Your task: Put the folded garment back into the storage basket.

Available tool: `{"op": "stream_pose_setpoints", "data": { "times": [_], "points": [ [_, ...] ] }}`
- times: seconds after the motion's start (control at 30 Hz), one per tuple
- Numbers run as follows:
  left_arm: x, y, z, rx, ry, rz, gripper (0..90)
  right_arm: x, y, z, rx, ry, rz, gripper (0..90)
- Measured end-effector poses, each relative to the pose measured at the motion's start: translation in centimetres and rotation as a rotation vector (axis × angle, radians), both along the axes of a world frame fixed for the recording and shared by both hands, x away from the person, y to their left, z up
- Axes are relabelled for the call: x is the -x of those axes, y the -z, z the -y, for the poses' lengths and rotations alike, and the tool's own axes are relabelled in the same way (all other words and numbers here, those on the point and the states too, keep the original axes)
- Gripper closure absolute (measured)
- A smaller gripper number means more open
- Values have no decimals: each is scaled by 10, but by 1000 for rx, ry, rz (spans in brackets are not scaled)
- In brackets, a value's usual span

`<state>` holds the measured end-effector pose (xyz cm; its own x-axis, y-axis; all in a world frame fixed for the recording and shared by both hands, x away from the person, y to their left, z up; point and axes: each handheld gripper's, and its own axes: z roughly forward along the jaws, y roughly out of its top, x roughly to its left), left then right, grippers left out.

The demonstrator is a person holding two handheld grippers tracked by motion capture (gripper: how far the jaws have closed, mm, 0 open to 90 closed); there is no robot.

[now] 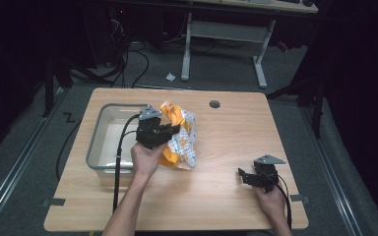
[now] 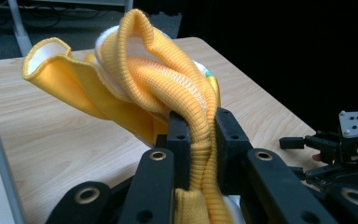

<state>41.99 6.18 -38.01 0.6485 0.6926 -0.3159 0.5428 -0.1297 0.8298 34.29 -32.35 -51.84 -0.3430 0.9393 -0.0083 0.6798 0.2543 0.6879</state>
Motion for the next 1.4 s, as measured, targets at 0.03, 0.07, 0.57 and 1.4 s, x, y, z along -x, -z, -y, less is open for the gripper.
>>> {"op": "stream_pose_setpoints", "data": {
  "times": [0.03,0.07,0.57,1.4],
  "points": [
    [-1,0,-1,3,-2,-3,789,0,0,0,0,0,0,267],
    [-1,0,-1,3,-2,-3,789,0,0,0,0,0,0,267],
    [-1,-16,-27,6,-44,20,789,0,0,0,0,0,0,267],
    [-1,-30,-62,14,-96,24,789,0,0,0,0,0,0,266]
  ]
}}
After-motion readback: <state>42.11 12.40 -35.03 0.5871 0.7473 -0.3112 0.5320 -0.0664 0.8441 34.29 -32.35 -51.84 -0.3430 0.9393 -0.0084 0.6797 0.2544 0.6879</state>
